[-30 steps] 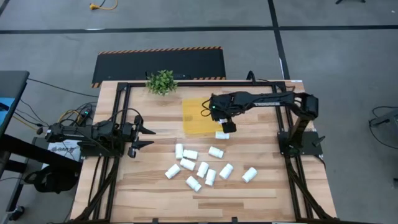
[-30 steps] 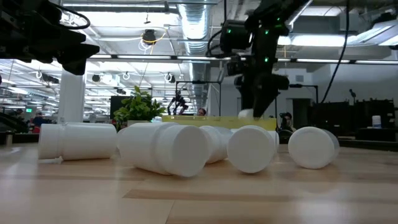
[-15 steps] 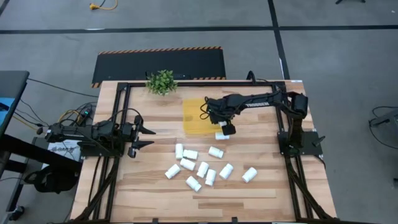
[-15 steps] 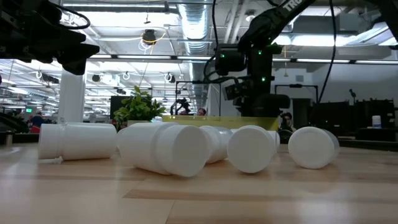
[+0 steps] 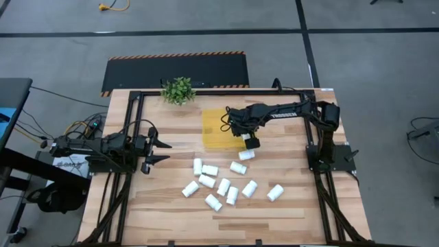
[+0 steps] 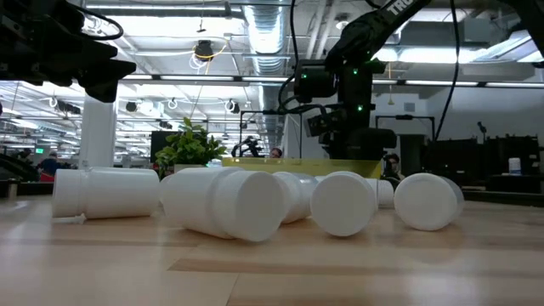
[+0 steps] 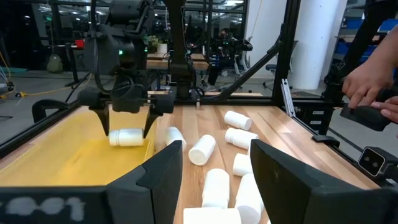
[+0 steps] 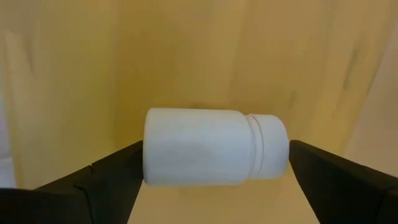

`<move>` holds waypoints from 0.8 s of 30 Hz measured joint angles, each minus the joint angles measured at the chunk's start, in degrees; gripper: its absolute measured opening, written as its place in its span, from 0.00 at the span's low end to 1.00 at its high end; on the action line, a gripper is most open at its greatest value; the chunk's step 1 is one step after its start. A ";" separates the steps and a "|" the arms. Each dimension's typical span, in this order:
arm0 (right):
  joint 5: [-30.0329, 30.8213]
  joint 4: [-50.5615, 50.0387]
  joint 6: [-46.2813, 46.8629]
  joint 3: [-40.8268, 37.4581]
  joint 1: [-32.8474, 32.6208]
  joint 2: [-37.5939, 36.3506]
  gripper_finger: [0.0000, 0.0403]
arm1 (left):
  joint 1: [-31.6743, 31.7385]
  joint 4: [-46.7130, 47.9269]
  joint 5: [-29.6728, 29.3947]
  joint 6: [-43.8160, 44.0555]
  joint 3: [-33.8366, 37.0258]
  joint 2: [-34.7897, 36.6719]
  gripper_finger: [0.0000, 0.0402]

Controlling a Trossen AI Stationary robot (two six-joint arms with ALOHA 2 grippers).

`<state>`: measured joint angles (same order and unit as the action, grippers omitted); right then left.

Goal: Pick and place pill bottles into a basket
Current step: Put the white pill bottle into the yellow bin

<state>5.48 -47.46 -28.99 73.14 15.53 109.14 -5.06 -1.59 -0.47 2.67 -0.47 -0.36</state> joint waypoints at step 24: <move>1.39 -21.30 8.40 9.64 -2.99 -16.91 0.98 | 0.00 -0.02 0.00 0.01 0.02 0.00 0.44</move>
<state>6.87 -68.76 -20.59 82.78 12.54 92.24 -5.06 -1.61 -0.47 2.68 -0.45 -0.36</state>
